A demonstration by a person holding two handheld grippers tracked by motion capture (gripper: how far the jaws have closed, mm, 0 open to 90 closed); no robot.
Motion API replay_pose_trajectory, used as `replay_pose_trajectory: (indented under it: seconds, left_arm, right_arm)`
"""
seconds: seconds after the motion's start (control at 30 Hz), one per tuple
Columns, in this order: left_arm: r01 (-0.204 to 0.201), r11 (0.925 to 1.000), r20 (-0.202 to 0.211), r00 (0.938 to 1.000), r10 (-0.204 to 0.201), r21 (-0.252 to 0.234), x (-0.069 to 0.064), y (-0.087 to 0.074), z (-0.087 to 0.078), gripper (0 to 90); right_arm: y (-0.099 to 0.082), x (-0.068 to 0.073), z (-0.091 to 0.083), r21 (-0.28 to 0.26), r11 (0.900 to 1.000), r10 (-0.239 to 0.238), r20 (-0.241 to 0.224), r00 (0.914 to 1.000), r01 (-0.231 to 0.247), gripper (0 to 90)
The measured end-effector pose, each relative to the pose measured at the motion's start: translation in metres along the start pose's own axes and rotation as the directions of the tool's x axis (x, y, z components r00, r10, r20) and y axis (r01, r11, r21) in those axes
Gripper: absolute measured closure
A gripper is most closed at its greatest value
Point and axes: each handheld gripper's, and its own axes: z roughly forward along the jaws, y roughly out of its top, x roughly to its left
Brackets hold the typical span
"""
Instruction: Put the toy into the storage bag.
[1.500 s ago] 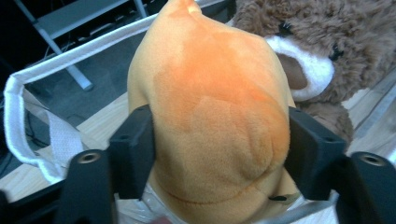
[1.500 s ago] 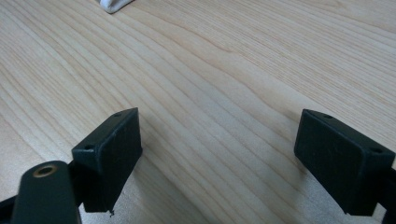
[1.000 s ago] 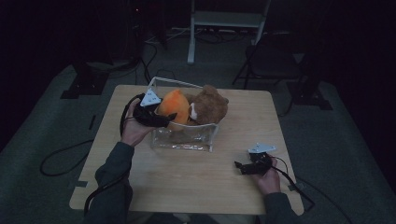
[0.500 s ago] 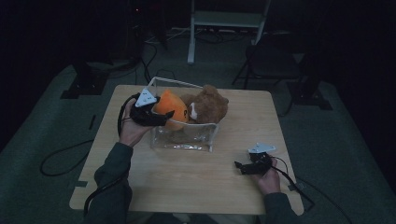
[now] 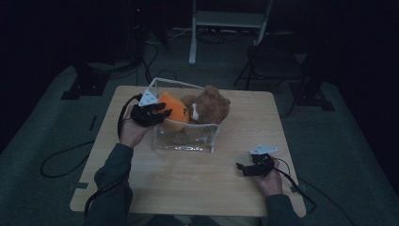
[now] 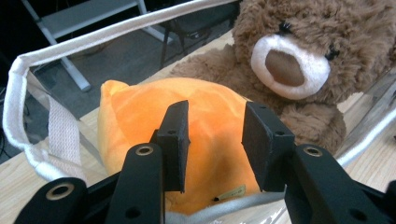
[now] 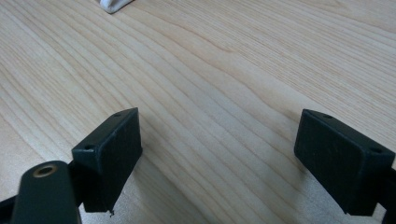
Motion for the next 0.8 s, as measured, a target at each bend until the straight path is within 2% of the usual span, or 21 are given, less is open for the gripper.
replay_pose_trajectory:
  seconds: [0.27, 0.4, 0.63, 0.8]
  left_arm:
    - [0.019, 0.9979, 0.013, 0.9998, -0.018, -0.063, 0.003, -0.001, -0.013, 56.2]
    - [0.045, 0.9938, -0.002, 0.999, -0.046, -0.102, 0.007, -0.002, -0.026, 51.9]
    - [0.073, 0.9891, -0.019, 0.997, -0.076, -0.128, 0.014, -0.006, -0.038, 48.2]
    - [0.077, 0.9884, -0.023, 0.9965, -0.081, -0.131, 0.014, -0.011, -0.043, 45.9]
  right_arm:
    - [0.0, 0.0, 0.0, 0.0, 1.0, 0.0, 0.0, 1.0, 0.0, 14.3]
    - [0.0, 0.0, 0.0, -0.001, 1.0, 0.001, -0.001, 1.0, -0.001, 14.3]
    - [0.0, 0.0, 0.0, -0.001, 1.0, 0.001, -0.001, 1.0, -0.001, 14.3]
    - [0.0, 0.0, 0.0, -0.001, 1.0, 0.001, -0.001, 1.0, -0.001, 14.3]
